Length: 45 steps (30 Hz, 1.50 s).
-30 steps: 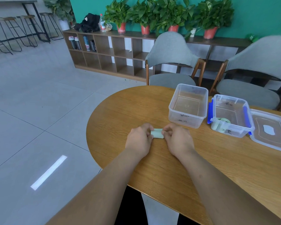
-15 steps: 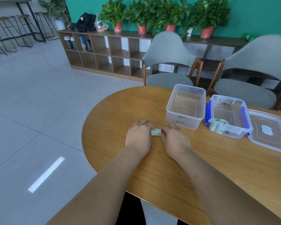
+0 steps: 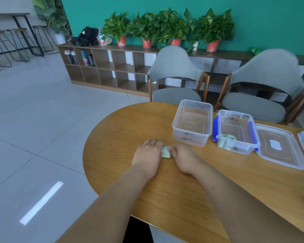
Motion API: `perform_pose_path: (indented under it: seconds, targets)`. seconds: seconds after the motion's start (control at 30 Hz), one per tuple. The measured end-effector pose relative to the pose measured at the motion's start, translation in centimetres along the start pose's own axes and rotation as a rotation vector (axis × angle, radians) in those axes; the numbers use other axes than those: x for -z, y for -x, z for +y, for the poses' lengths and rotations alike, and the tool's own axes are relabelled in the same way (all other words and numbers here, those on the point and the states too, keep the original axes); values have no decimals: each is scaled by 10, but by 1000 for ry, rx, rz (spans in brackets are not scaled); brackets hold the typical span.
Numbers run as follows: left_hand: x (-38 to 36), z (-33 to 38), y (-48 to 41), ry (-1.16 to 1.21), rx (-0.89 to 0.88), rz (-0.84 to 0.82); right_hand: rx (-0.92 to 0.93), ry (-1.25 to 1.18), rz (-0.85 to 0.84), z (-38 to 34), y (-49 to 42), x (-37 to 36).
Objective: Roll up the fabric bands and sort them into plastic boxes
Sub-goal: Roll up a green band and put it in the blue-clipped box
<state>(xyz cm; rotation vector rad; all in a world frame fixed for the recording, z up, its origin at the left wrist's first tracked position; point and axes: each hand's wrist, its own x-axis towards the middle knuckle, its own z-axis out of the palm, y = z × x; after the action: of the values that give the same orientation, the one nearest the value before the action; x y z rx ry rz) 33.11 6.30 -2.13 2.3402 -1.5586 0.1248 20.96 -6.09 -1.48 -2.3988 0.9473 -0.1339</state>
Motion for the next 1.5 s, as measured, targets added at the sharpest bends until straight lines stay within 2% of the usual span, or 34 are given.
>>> perform_pose_path:
  seconds: [0.3,0.53,0.7,0.83,1.07,1.2,1.5]
  targets:
    - [17,32,10,138,-35,-51,120,-184,33,17,37,39]
    - [36,70,19,253,-96,-52,171,-62,131,23,78,78]
    - [47,87,23,301,-154,-96,232,43,138,31,102,99]
    - [49,103,18,297,-210,-115,206,23,151,40,118,114]
    - [48,148,-3,259,-237,-46,160,-23,186,59,129,153]
    - [50,174,-25,219,-257,-10,121,110,207,70,122,182]
    - [38,200,-80,195,-244,-53,62,359,249,97,85,231]
